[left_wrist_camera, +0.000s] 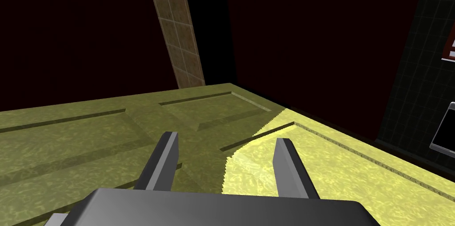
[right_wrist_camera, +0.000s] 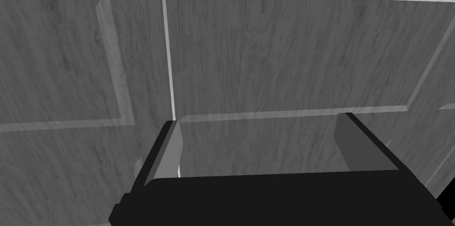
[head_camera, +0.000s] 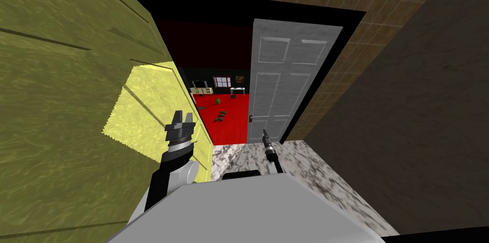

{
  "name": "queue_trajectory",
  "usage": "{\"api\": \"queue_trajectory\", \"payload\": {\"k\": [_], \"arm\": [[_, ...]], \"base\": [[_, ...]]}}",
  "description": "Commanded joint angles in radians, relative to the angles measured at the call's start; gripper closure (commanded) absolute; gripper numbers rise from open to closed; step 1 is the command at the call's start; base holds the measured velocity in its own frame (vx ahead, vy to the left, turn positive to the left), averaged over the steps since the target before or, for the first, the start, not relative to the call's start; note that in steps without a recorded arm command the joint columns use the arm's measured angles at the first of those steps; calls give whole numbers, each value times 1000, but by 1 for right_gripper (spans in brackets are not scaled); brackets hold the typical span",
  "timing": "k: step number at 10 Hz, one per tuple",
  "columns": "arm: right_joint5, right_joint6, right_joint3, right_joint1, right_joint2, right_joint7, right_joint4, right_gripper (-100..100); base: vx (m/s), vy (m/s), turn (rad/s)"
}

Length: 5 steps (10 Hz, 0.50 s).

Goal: Pull the door open

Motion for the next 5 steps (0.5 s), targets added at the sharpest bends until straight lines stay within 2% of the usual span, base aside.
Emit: {"api": "queue_trajectory", "payload": {"k": [1, 3, 5], "arm": [[-3, -5, 3, -4, 7, -2, 28, -100], [-10, -14, 5, -22, 17, -9, 90, -100], [-15, -20, 7, -35, 24, -14, 133, -100]], "base": [[129, -2, 15], [154, -12, 20], [162, 25, 10]]}}
